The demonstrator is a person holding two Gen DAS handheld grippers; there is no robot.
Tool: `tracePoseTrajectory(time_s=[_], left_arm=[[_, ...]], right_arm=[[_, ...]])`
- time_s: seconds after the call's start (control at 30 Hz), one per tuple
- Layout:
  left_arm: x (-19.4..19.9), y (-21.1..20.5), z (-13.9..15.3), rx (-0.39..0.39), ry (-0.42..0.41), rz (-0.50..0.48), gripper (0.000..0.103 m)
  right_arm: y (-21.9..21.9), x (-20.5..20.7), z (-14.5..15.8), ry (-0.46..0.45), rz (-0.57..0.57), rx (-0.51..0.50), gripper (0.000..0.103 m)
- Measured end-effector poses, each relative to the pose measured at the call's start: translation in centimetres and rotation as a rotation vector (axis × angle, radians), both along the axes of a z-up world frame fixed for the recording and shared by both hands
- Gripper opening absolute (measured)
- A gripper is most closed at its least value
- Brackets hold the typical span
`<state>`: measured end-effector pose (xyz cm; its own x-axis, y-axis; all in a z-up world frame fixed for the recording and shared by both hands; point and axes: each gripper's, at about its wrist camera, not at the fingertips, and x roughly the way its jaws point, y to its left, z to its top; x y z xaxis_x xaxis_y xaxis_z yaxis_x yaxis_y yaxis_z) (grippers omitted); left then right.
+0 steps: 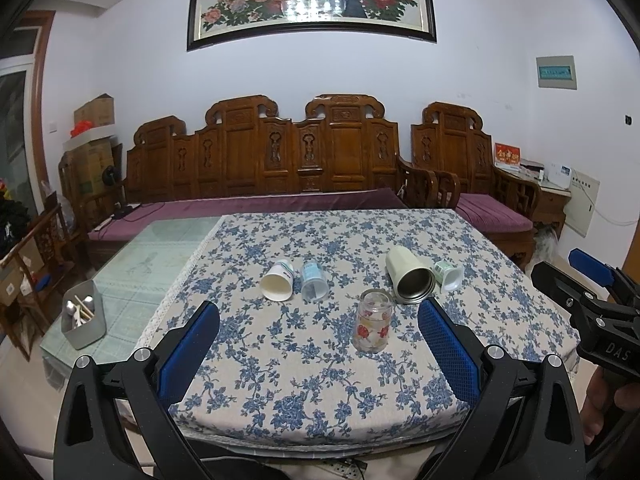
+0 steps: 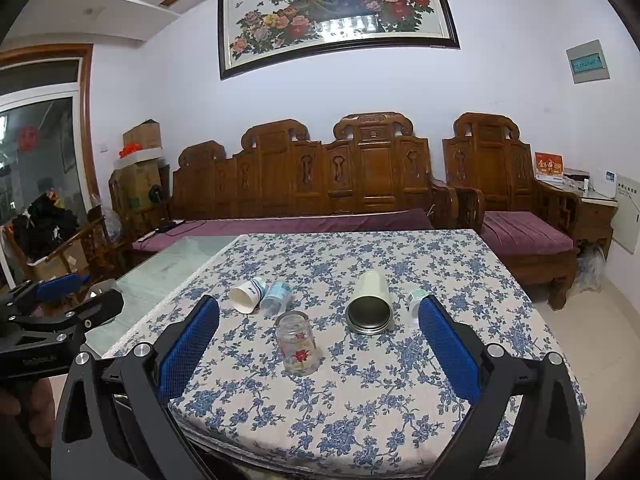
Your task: Flip cup upside down
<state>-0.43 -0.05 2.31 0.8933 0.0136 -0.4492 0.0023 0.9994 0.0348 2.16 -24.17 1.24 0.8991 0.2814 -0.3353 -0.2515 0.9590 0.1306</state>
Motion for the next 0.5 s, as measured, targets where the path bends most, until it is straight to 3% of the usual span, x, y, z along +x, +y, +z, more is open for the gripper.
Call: tracePoseTrajectory(time_s=[0.5], left_arm=[[-0.17, -0.04, 0.19, 0.004, -0.004, 0.002, 0.095]], right_arm=[[-0.05, -0.10, 0.05, -0.003, 0.000, -0.002, 0.101]])
